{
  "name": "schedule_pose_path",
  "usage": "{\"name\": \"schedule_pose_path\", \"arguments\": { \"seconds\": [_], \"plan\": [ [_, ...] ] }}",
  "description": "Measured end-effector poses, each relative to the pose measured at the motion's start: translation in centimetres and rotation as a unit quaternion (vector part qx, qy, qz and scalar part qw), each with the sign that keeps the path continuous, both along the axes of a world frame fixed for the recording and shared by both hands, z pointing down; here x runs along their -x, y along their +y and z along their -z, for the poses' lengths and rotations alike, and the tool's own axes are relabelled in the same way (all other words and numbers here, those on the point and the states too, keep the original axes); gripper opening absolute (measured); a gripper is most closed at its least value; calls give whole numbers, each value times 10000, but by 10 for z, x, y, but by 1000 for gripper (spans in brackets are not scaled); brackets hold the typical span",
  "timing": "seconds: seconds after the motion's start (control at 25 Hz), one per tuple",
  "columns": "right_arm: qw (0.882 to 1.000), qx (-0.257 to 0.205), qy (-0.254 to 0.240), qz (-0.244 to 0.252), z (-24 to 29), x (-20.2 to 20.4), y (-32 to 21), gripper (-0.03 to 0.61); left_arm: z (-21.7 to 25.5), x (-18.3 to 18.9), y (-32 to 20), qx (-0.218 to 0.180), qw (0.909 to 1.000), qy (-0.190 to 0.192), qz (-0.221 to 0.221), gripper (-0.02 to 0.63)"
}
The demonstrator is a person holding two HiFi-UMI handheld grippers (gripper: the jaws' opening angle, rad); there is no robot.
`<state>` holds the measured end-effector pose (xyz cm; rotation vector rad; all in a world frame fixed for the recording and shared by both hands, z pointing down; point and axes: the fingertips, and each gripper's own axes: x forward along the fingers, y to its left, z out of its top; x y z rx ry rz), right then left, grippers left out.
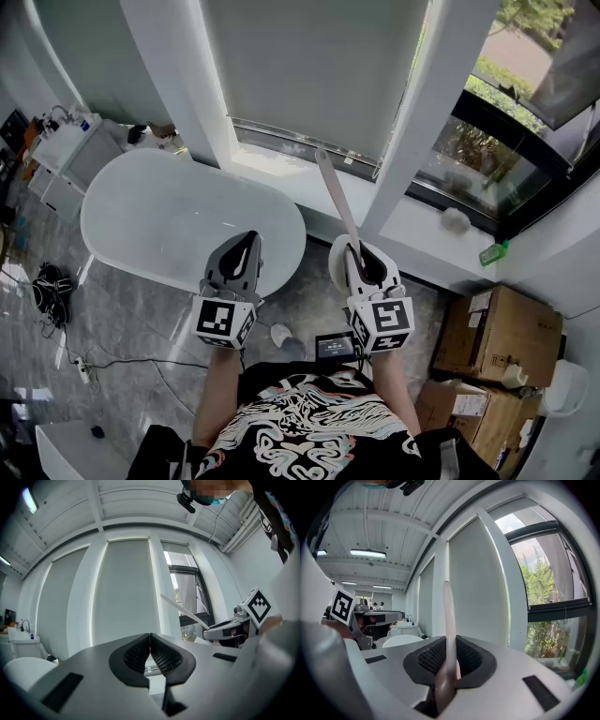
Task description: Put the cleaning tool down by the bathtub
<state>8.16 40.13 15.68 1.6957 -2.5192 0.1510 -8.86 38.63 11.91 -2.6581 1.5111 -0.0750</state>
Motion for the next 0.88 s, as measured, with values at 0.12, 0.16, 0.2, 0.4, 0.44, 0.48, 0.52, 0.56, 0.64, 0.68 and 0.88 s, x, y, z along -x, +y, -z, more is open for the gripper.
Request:
{"name": "schedule_pose_path", "arguments": {
  "seconds": [0.12, 0.16, 0.2, 0.4, 0.44, 0.48, 0.52, 0.56, 0.64, 0.68, 0.88],
  "plan": [
    [10000, -17, -10, -18, -2, -9, 11, 72, -4, -7, 10, 46, 10000, -20, 41, 17],
    [10000, -18, -10, -29, -2, -12, 15, 72, -5, -9, 14, 64, 10000, -21, 48, 17],
    [10000, -17, -6, -40, -3, -14, 19, 72, -6, -10, 18, 84, 10000, -23, 47, 17],
    [10000, -1, -7, -54, -8, -28, 33, 72, -13, -24, 35, 177, 9998, -118, 30, 17],
    [10000, -6, -11, -59, -8, -31, 36, 72, -15, -26, 39, 192, 9997, -121, 30, 17],
    [10000, -19, -19, -71, -7, -34, 39, 72, -15, -28, 42, 203, 9997, -121, 37, 17],
    [9999, -34, -39, -87, -6, -37, 42, 72, -16, -29, 45, 213, 9997, -116, 55, 17],
    [9999, -48, -75, -102, -5, -40, 44, 72, -17, -30, 48, 220, 9997, -106, 79, 17],
    [9998, -59, -156, -128, -5, -47, 48, 72, -20, -32, 51, 230, 9996, -69, 129, 17],
    [9997, -56, -177, -137, -5, -50, 49, 72, -20, -33, 52, 233, 9996, -50, 145, 17],
    [9995, -86, -206, -228, 0, -65, 48, 72, -18, -40, 41, 224, 9996, 23, 144, 17]
  ]
}}
